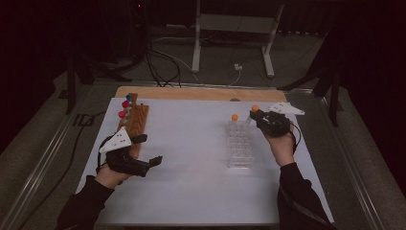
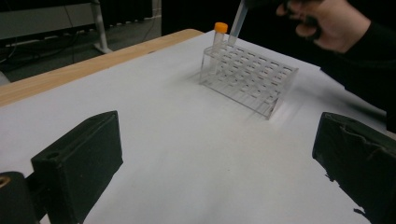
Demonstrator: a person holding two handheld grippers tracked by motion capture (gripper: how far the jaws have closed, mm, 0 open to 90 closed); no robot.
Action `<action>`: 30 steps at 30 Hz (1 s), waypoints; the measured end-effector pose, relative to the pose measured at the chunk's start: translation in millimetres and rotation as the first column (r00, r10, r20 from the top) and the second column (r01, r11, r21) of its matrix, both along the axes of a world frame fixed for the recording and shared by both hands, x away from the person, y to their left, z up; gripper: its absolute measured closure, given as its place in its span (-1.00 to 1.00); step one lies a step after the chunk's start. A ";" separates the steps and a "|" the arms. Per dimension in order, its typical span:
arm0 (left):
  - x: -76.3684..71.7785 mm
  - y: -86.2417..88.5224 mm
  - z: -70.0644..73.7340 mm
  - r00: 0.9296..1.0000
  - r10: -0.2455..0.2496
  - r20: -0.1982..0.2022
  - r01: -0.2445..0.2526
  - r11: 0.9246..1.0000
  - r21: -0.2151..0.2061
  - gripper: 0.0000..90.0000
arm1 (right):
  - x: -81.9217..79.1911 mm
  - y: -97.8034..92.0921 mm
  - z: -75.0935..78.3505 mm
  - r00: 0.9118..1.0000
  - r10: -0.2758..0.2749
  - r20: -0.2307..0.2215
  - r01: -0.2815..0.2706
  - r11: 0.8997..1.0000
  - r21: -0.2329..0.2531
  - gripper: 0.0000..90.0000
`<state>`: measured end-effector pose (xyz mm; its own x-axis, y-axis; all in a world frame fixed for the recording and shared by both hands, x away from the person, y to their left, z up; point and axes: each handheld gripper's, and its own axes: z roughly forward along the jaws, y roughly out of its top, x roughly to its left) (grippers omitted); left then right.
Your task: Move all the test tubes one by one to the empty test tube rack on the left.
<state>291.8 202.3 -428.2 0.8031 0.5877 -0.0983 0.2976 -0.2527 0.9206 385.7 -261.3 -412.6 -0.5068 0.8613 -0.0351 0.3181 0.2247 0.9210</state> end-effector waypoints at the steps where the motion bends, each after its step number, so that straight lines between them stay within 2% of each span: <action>1: -0.3 -0.5 0.5 1.000 -0.004 0.001 0.004 1.000 0.003 -0.95 | -3.9 0.0 5.6 1.000 0.005 0.015 -0.005 1.000 -0.005 0.66; 4: -1.9 -2.7 2.7 1.000 -0.018 0.001 0.018 1.000 0.002 -0.94 | -16.4 0.9 19.2 0.998 0.029 0.047 -0.029 1.000 0.001 0.66; 6: -3.0 -4.7 4.3 1.000 -0.027 0.003 0.027 1.000 0.002 -0.94 | -24.7 4.4 24.2 0.997 0.061 0.050 -0.061 0.998 0.003 0.66; 10: -4.8 -9.5 7.1 0.999 -0.050 0.003 0.050 0.999 0.001 -0.94 | -39.6 18.0 24.4 0.989 0.142 0.035 -0.142 0.990 -0.008 0.66; 13: -6.5 -13.8 9.0 0.998 -0.069 0.001 0.069 0.998 0.004 -0.94 | -49.5 30.4 20.5 0.979 0.203 0.015 -0.203 0.979 -0.014 0.66; 16: -7.8 -18.2 10.9 0.997 -0.083 0.004 0.083 0.997 0.003 -0.94 | -58.2 44.4 14.7 0.965 0.263 -0.008 -0.264 0.964 -0.026 0.66; 23: -9.0 -30.6 14.4 0.992 -0.124 0.002 0.124 0.992 -0.005 -0.92 | -74.5 75.6 -2.7 0.914 0.401 -0.055 -0.403 0.914 -0.040 0.66; 27: -9.9 -40.3 17.0 0.988 -0.153 0.006 0.153 0.988 -0.009 -0.88 | -82.8 90.9 -9.9 0.888 0.454 -0.075 -0.458 0.887 -0.051 0.66; 30: -10.0 -49.1 18.6 0.982 -0.186 0.006 0.186 0.982 -0.010 -0.84 | -88.0 100.6 -12.7 0.871 0.484 -0.084 -0.489 0.871 -0.052 0.66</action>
<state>281.8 153.2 -409.6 0.8989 0.4267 -0.0996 0.2417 -0.2933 0.9250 297.6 -160.7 -425.2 -0.8642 0.5018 -0.0368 0.2118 0.4292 0.8780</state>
